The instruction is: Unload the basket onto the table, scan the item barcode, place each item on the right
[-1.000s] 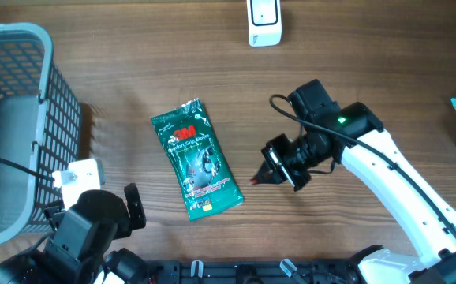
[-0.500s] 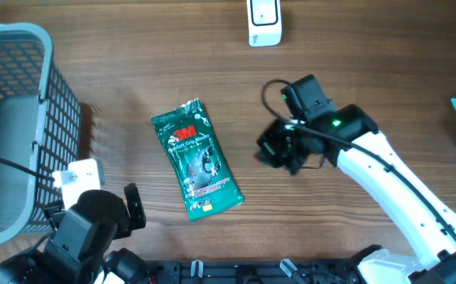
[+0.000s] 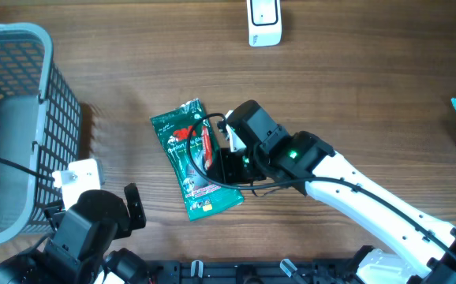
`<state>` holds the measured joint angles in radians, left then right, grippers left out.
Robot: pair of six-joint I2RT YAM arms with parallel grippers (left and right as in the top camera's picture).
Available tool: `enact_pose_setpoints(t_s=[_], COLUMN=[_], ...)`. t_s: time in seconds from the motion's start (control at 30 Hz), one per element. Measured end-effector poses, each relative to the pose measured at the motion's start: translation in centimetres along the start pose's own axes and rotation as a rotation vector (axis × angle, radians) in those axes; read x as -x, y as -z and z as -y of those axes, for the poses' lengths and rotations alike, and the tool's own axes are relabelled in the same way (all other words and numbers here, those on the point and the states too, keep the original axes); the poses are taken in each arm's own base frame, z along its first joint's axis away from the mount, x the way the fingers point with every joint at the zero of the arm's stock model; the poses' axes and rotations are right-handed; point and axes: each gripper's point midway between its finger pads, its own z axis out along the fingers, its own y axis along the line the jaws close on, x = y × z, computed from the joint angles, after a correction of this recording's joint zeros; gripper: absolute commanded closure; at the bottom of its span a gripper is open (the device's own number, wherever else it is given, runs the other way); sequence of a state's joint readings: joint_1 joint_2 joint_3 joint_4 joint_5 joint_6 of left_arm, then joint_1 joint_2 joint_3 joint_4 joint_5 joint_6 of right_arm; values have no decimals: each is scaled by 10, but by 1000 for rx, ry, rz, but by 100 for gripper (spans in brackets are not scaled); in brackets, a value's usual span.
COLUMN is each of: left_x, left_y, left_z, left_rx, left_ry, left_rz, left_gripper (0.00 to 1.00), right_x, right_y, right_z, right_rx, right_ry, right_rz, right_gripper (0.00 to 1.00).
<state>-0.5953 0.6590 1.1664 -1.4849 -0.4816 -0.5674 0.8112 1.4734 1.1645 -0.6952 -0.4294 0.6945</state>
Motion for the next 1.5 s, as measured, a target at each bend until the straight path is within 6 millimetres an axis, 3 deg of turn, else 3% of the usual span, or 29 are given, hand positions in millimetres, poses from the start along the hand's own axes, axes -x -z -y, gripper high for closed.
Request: enact_pose_setpoints(t_s=[0.17,0.27,0.4,0.5,0.6,0.83,1.07,1.2,1.27,1.4,1.47,1.5], left_x=[0,0,0,0,0,0,0,0,0,0,0,0], left_y=[0,0,0,0,0,0,0,0,0,0,0,0], left_z=[0,0,0,0,0,0,0,0,0,0,0,0], left_rx=[0,0,0,-1,0,0,0,0,0,0,0,0], left_ry=[0,0,0,0,0,0,0,0,0,0,0,0], left_rz=[0,0,0,0,0,0,0,0,-1,1,0,0], left_gripper=[0,0,0,0,0,0,0,0,0,0,0,0], right_x=[32,53,82,88,93,121,113,99,99,97,96,95], right_y=[0,-10,-50,-83,-104,-93,-99,-123,-130,-135,-136,-137], right_z=[18,27,43,65,94,125,112,125,123,118,119,119], right_rx=[-119,-170,-214,-254,-277,-224,-142,-134,-99,-60,-56,-55], right_ry=[54,69,122,136,112,22,39,16,22,32,30,29], right_rz=[155,232,287,261,229,253,203,130,114,98,92,88], right_gripper=[49,49,53,58,62,60,54,55,56,66,78,89])
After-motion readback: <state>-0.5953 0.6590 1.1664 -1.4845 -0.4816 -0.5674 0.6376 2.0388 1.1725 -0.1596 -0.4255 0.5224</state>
